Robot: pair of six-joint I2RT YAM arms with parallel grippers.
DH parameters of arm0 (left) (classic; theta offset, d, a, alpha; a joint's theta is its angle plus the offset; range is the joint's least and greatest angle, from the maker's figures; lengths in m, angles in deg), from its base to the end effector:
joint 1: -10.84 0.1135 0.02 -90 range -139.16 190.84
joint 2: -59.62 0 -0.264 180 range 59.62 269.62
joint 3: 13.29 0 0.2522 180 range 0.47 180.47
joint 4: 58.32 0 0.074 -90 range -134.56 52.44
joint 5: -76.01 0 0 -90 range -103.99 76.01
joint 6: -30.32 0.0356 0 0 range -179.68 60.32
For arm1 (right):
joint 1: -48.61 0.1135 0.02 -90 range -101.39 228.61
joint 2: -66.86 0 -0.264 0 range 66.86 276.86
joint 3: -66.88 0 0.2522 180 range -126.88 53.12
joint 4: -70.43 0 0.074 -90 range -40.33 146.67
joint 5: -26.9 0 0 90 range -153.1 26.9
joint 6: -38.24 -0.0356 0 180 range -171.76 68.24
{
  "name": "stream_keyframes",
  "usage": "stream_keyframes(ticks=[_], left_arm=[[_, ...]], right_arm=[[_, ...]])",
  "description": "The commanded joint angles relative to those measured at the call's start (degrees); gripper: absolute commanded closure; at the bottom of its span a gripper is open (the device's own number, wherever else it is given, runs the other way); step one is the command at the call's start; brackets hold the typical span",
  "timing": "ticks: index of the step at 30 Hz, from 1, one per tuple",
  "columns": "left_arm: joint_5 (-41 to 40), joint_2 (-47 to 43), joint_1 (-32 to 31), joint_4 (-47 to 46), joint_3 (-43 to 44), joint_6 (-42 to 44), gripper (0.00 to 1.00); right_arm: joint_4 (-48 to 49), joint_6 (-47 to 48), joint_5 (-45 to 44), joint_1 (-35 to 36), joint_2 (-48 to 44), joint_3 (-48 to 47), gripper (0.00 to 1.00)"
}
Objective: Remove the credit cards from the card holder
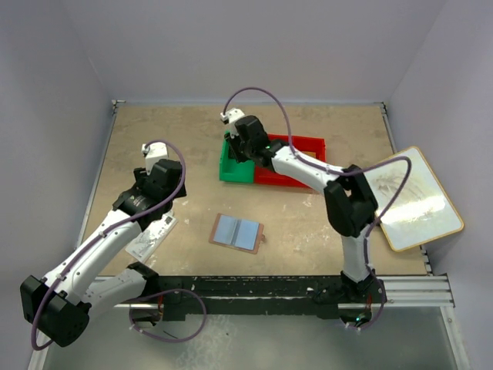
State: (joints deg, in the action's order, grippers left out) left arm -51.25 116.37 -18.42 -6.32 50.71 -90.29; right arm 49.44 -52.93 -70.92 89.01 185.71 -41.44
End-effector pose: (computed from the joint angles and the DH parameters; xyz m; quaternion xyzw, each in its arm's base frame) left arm 0.1834 -0.0780 0.2941 -0.1332 0.8732 0.0736 0.4631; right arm 0.3751 0.3129 0.2415 -0.2609 0.8312 0.1173 0.4767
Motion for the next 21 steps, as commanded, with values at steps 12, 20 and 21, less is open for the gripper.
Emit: stream_keyframes(ticks=[12,20,21], left_arm=[[-9.91,-3.76,1.52,1.30,0.77,-3.17,0.26],[-11.65,-6.83,2.51,1.37,0.62,-3.89,0.25],[-11.57,-7.09,2.53,1.25,0.55,-3.85,0.25]], right_arm=[[-1.43,-41.44,-17.74,17.61,-15.99,21.97,0.30],[-5.38,-49.51,-19.57,23.51,-14.90,23.01,0.28],[-6.22,-50.14,-19.90,23.95,-14.28,22.54,0.28]])
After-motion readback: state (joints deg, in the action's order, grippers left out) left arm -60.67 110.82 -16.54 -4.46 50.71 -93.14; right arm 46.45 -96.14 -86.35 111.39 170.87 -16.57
